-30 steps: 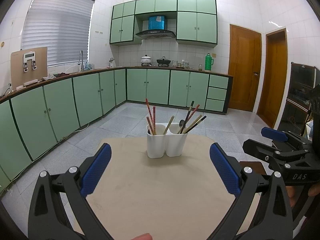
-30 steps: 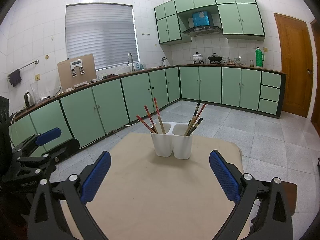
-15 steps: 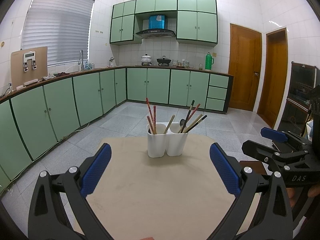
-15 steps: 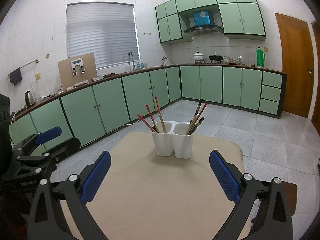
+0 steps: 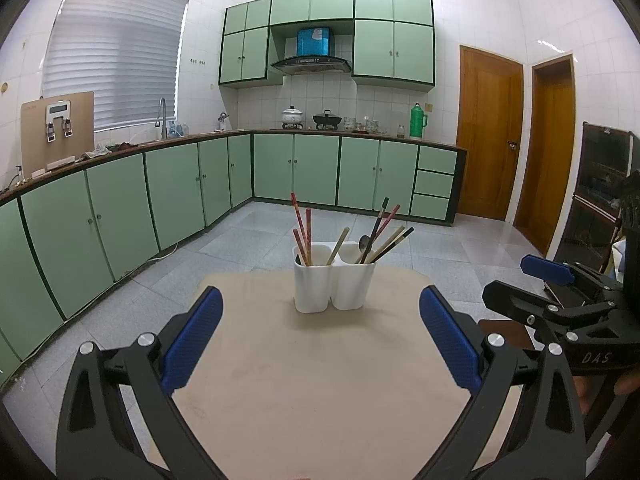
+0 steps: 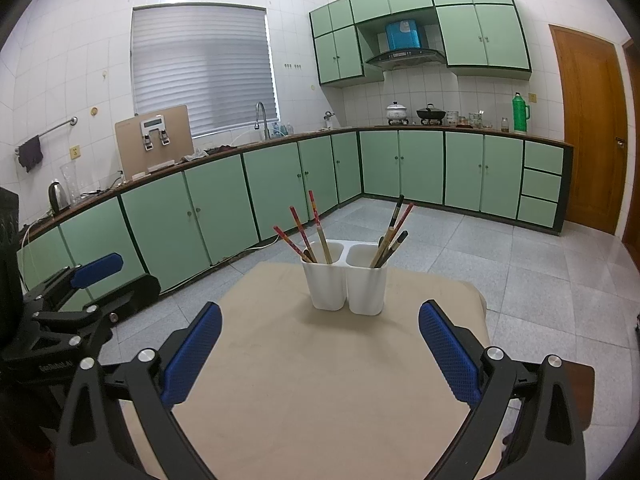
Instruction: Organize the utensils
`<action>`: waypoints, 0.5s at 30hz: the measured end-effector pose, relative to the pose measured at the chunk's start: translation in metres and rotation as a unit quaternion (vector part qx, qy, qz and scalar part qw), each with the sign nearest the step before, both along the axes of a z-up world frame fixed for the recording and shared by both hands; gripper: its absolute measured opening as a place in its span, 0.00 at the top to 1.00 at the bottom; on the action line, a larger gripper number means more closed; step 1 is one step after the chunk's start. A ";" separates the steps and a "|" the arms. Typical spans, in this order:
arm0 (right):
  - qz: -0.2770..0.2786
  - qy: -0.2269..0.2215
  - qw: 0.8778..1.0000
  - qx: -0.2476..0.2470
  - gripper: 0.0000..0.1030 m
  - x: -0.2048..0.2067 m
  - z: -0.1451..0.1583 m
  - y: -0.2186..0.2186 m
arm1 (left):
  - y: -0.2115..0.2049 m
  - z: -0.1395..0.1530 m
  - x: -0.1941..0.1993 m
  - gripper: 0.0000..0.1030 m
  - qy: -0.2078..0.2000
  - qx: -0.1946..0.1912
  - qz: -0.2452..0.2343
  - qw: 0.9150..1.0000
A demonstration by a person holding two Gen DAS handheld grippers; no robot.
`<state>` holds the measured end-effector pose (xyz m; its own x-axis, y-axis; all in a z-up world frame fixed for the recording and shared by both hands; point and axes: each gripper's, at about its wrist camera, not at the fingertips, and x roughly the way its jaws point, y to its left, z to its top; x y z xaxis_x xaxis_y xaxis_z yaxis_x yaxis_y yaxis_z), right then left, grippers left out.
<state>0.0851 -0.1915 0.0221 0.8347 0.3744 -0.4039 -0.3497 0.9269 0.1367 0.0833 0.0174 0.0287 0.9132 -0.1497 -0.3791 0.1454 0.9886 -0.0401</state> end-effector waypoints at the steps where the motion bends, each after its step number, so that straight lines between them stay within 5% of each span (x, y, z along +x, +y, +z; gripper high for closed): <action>1: 0.000 0.000 1.000 0.000 0.06 0.000 0.000 0.000 | 0.000 0.000 0.000 0.07 0.000 0.000 0.000 1.000; 15: -0.001 0.003 1.000 -0.001 0.06 0.002 -0.007 0.002 | -0.002 -0.002 0.000 0.07 0.003 0.000 0.000 1.000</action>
